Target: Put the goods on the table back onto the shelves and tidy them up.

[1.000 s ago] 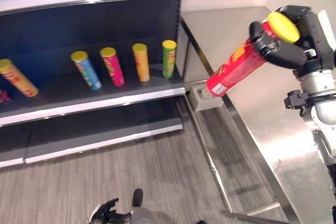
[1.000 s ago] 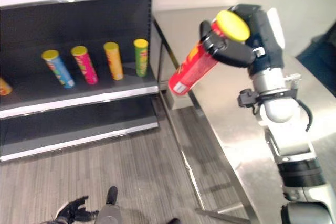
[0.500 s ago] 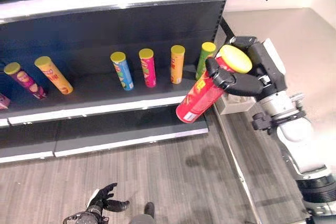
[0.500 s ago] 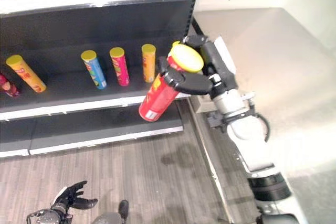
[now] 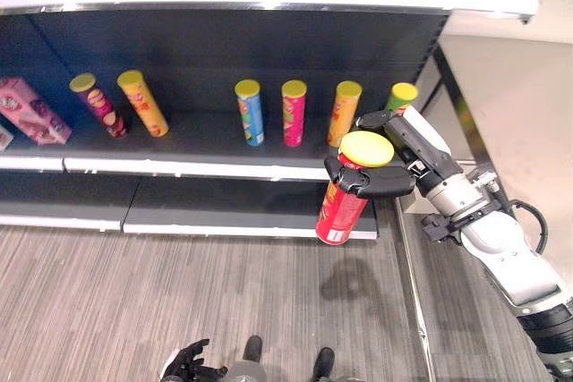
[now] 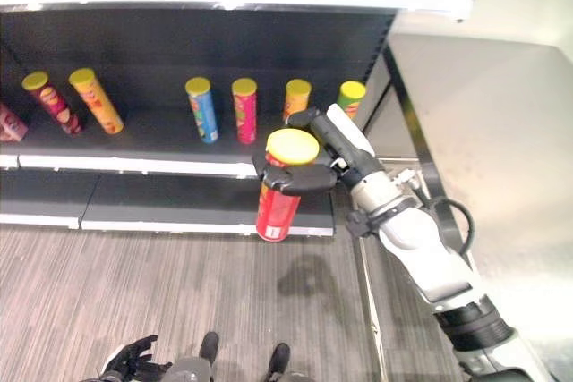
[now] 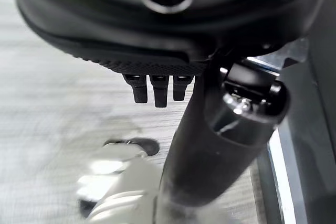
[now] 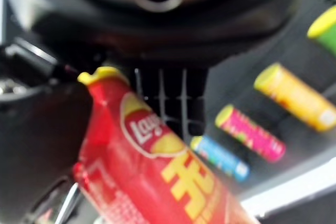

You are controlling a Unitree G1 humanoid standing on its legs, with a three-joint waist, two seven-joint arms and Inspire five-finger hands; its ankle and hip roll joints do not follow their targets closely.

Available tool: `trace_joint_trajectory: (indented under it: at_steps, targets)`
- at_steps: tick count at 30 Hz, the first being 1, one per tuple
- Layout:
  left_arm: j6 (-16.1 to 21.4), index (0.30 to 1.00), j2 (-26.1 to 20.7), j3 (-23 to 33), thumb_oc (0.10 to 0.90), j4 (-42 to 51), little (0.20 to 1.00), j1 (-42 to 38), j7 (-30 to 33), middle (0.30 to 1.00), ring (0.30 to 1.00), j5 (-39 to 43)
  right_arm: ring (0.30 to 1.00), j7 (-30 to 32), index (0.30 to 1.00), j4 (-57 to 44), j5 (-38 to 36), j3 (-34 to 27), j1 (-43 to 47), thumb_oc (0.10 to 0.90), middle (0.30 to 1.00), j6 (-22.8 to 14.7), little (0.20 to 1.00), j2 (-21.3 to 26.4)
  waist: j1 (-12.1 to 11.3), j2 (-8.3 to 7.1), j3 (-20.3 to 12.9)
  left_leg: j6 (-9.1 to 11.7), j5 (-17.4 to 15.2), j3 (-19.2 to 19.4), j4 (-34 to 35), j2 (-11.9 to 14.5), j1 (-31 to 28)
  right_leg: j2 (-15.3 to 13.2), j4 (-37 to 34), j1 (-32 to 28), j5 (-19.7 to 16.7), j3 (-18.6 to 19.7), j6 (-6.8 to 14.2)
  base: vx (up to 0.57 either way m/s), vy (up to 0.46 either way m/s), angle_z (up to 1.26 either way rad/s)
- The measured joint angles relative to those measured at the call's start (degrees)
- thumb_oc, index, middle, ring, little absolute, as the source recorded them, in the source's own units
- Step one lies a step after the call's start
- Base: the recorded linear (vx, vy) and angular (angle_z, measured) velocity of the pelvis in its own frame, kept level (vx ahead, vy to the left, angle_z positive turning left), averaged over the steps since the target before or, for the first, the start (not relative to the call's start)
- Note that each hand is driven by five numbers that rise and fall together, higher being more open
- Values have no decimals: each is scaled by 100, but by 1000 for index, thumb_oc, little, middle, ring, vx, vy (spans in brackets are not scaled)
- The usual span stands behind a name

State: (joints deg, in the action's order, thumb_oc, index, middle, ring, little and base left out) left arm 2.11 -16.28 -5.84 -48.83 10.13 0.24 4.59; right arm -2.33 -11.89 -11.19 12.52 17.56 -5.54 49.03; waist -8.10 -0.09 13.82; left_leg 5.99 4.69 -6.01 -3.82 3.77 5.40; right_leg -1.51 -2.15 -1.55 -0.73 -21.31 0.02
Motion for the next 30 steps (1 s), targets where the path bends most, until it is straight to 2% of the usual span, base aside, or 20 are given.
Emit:
trace_joint_trajectory:
  at_steps: [3,5,6,7,8,9,10,11,12,15,18,20,21,23,24,25,26,27,28,30]
  targets:
    - [-9,900,-24,-14,800,-3,900,-79,-56,900,900,19,300,-7,300,-15,115,6,6,400,300,-2,300,-25,-59,-29,127,79,5,599,-61,177,189,-169,-247,-186,-86,-428,-136,54,222,87]
    - [-9,900,-163,45,800,-12,900,-38,-41,900,900,44,300,0,300,-5,205,11,67,400,300,0,300,-78,-54,-85,236,169,61,500,220,841,173,-293,-275,-180,-108,-354,-90,179,460,-2]
    - [-8,900,-300,53,800,-32,900,-117,-41,900,900,39,300,8,300,31,274,-6,62,400,300,-8,300,-91,12,-19,317,319,152,366,350,1246,199,-385,-268,-252,-145,-325,90,280,599,-14]
    - [-62,900,-381,140,800,-75,900,-188,-40,900,900,-36,300,36,300,90,502,-4,-23,400,300,42,300,-78,193,129,342,372,154,719,711,1783,123,-474,-313,-491,-181,-358,473,358,705,1]
    - [-78,900,-353,97,800,-37,900,-161,-44,900,900,-37,300,32,300,86,643,-137,-158,400,300,71,300,-99,344,255,289,432,197,986,937,1691,28,-818,-312,-683,-190,-420,749,299,676,13]
    - [-74,900,-320,-91,800,-77,900,-310,-69,900,900,-91,300,153,300,-69,825,-676,-648,400,300,112,300,-418,375,101,135,396,381,927,805,528,-154,-1862,-254,-926,-503,-344,1184,263,862,33]
    - [-55,900,-346,-90,800,55,900,-392,-54,900,900,-141,300,188,300,-320,926,-701,-796,400,300,270,300,-595,479,40,93,-123,301,980,826,-149,-245,-2575,259,-719,-1040,-247,754,126,619,30]
    - [-45,900,-415,-88,800,188,900,-399,-50,900,900,-141,300,194,300,-514,1016,-667,-793,400,300,299,300,-761,476,40,93,-341,274,1047,847,-401,-338,-2912,746,-428,-1347,-163,461,135,508,-37]
    - [6,900,-692,64,800,-34,900,-559,50,900,900,-153,300,227,300,-717,1125,104,-389,400,300,182,300,-927,298,138,91,-742,59,1378,823,-624,-586,-3258,2421,779,-786,-31,689,101,193,-52]
    - [-39,900,-831,244,800,-35,900,-674,300,900,900,-133,300,211,300,-635,1248,385,-189,400,300,116,300,-824,357,323,57,-890,-57,1150,834,-544,-658,-1869,2057,1228,29,661,998,72,14,8]
    - [-60,900,-720,54,800,-1,900,-649,273,900,900,-133,300,268,300,-255,1336,309,31,400,300,117,300,-715,436,323,57,-888,-59,969,818,-753,-754,-1151,1161,1493,-77,1048,858,125,-91,57]
    - [-58,900,-544,-81,800,110,900,-555,272,900,900,-133,300,343,300,6,1460,201,1,400,300,194,300,-712,547,309,49,-886,-61,639,822,-819,-895,-742,685,1372,-347,1205,565,68,-119,111]
    - [-59,900,-386,-96,800,211,900,-381,258,900,900,-133,300,350,300,25,1507,176,2,400,300,240,300,-681,457,246,14,-869,-74,621,828,-920,-992,-610,580,1360,-766,926,275,129,-218,101]
    - [-76,900,-275,-94,800,232,900,-50,272,900,900,-134,300,351,300,20,1578,179,6,400,300,238,300,-682,248,220,-28,-809,-113,523,793,-948,-1134,-354,149,1008,-959,621,-28,132,-205,109]
    - [-111,900,-277,-92,800,258,900,84,273,900,900,-135,300,348,300,24,1623,182,-9,400,300,241,300,-687,242,106,-65,-682,-196,532,597,-1120,-1112,-371,-144,771,-1288,565,-482,86,-137,87]
    - [-123,900,-263,-94,800,283,900,121,271,900,900,-137,300,348,300,33,1656,183,0,400,300,252,300,-707,145,-72,-33,-511,-439,561,-25,-1270,-833,-612,-321,593,-1261,626,-448,49,-89,49]
    - [-114,900,-277,-93,800,421,900,177,261,900,900,-140,300,362,300,33,1686,165,30,400,300,251,300,-714,12,-160,11,-744,-767,529,-328,-1225,-456,-716,-320,625,-1240,979,-419,34,-50,28]
    - [-106,900,-335,-94,800,558,900,182,256,900,900,-142,300,369,300,36,1686,94,36,400,300,249,300,-695,41,-151,8,-815,-773,546,253,-805,-387,-687,-316,656,-1186,1201,-330,31,-33,17]
    - [-105,900,-351,-87,800,608,900,254,263,900,900,-146,300,369,300,46,1714,31,116,400,300,247,300,-709,45,40,-1,-153,-15,677,922,93,-457,-420,-317,592,-961,1169,257,34,-24,3]
    - [-191,900,-368,-90,800,441,900,194,250,900,900,-177,300,378,300,85,1745,63,82,400,300,231,300,-969,48,-157,40,-261,-3,931,923,-32,-539,-641,-368,611,-764,1084,315,23,-11,-38]
